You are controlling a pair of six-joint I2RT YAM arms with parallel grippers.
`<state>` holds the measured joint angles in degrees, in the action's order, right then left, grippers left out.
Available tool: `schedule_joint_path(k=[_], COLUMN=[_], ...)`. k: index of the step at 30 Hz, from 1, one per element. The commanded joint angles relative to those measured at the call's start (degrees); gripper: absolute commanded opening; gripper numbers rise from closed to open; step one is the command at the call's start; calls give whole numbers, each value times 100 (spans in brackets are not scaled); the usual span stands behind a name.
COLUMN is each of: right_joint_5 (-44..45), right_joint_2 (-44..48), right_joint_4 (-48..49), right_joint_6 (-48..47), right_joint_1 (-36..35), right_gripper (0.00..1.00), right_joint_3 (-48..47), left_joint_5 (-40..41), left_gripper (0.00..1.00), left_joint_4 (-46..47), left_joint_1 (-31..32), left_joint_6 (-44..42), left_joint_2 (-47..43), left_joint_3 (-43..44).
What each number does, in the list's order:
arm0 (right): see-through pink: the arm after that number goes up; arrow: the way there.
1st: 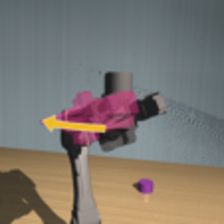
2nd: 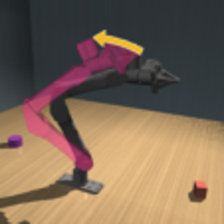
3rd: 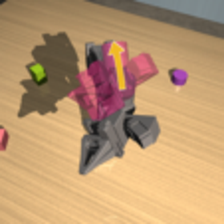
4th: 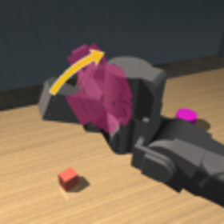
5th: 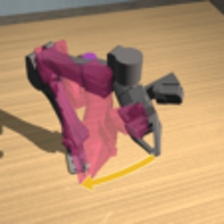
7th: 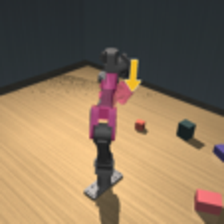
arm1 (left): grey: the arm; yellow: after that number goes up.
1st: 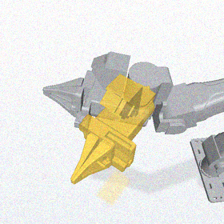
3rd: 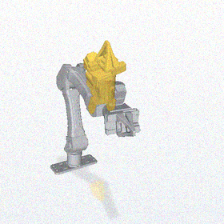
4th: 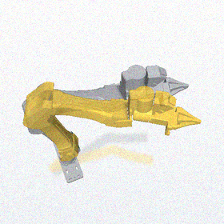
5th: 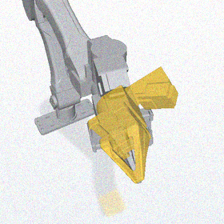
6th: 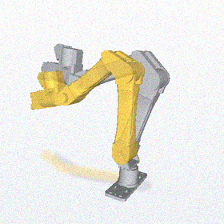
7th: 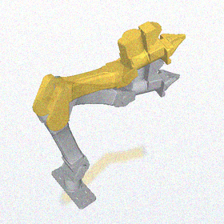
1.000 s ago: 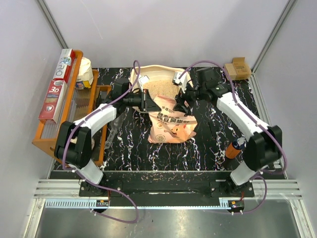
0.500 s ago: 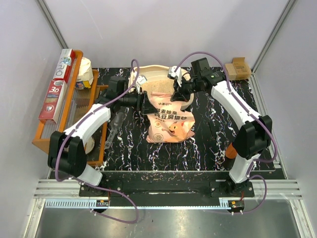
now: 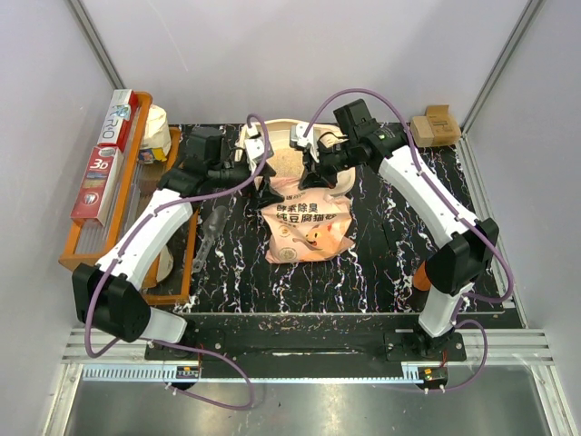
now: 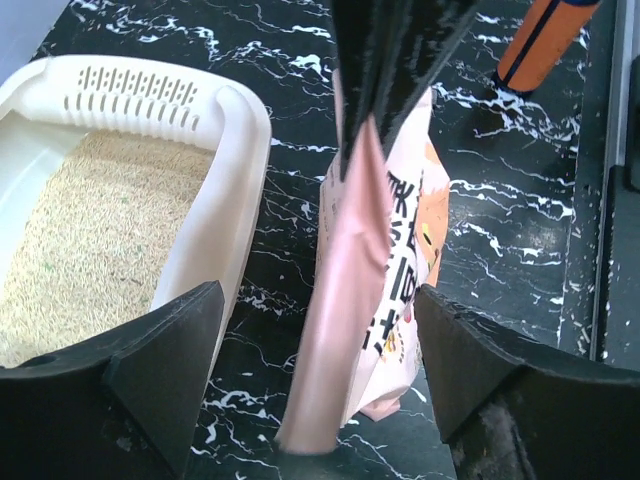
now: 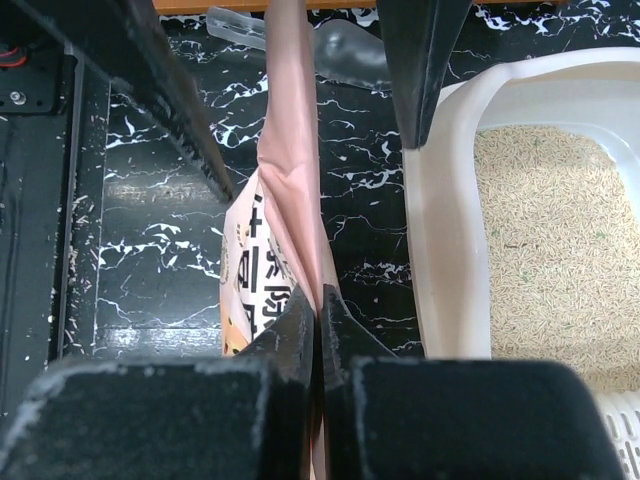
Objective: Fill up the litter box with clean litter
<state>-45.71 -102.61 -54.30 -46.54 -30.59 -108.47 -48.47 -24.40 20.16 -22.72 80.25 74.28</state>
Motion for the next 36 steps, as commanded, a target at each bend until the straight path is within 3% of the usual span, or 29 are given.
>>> schedule_joint_path(k=[1,6,9,10,11,12,13,14,16,19,20,22,27,36], right_joint_5=[-509,-430,-368,-298,-167,-131,-148,-192,-88,859,1654,2257,2050,1899], right_joint_2=[303,338,399,426,461,539,592,671,908,1242,1313,1340,1041,1129], right_joint_4=[306,429,517,561,605,692,754,859,1184,1457,1440,1064,193,-150], right_joint_6=[444,813,1120,1269,1593,1779,1989,2540,3140,4213,4546,4619,4767,4839], right_joint_1=[-52,-44,-26,-26,-9,105,219,333,711,1028,1037,1037,1046,827], right_gripper=[0,0,0,0,3,8,19,28,53,64,71,76,80,85], right_joint_3=[-368,-351,-263,-245,-210,-193,-175,-62,97,448,614,704,835,1257], left_joint_5=[-101,-251,-347,-365,-374,-365,-374,-313,-190,118,214,346,943,1182], left_gripper=[81,77,63,50,43,34,27,11,0,0,0,0,0,0], left_joint_4=[-265,-399,-425,-547,-635,-740,-872,-899,-891,-314,-93,575,2277,2607], left_joint_1=[242,567,752,804,875,884,893,893,893,867,840,831,831,831], left_joint_6=[-1075,-1340,-1393,-1445,-1472,-1498,-1481,-1472,-1385,-868,-718,-227,890,1349], left_joint_2=[131,447,623,676,720,790,817,800,721,370,125,-122,-957,-1389], left_joint_3=[454,675,833,877,930,1009,1009,992,861,518,395,0,-1132,-1451])
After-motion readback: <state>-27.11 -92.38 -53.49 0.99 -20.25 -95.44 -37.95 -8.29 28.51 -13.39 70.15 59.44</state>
